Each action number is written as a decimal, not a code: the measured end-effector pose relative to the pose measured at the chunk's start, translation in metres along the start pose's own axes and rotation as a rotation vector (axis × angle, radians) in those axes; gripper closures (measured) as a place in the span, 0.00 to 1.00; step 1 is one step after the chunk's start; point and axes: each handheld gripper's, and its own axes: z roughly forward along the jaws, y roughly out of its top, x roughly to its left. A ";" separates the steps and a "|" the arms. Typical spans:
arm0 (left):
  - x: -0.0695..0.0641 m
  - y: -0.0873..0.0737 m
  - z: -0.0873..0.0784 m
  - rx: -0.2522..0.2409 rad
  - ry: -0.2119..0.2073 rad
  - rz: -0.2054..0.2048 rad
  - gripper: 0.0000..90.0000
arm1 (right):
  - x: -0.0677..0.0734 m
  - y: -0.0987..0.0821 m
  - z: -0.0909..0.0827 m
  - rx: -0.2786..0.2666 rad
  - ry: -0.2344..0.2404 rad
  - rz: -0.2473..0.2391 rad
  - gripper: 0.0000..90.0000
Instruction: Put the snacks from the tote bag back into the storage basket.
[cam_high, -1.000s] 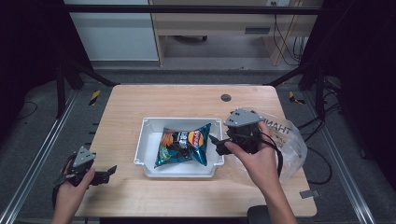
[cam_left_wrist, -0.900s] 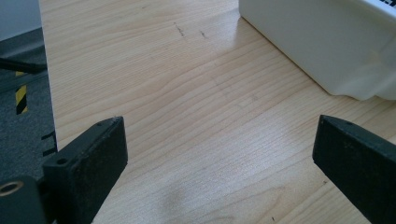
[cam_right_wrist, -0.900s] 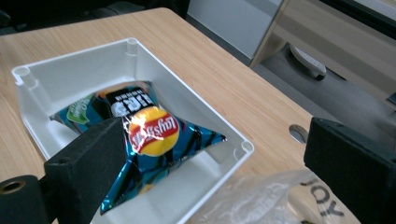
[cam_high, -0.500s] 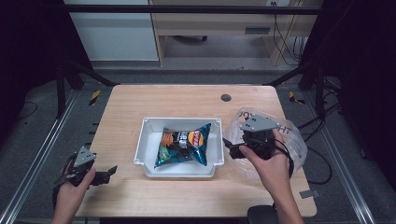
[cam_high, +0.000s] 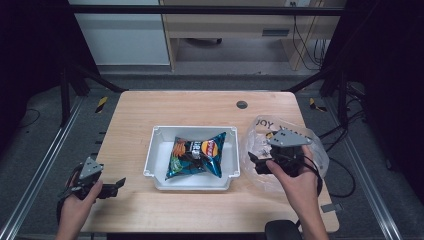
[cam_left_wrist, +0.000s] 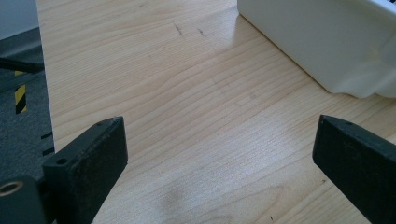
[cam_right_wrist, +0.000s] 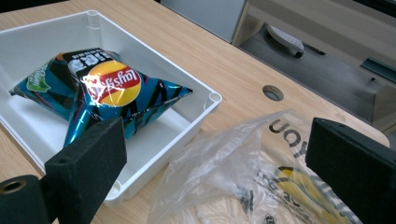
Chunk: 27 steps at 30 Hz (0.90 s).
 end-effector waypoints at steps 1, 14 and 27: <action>0.000 0.000 0.000 0.001 0.000 0.000 0.03 | -0.001 -0.002 0.000 0.002 0.000 0.003 0.06; -0.001 0.000 0.000 0.004 -0.003 0.004 0.03 | -0.004 -0.016 -0.002 0.014 -0.024 0.019 0.06; -0.001 0.000 0.001 0.005 -0.003 0.004 0.03 | -0.004 -0.034 0.005 0.024 -0.031 0.038 0.07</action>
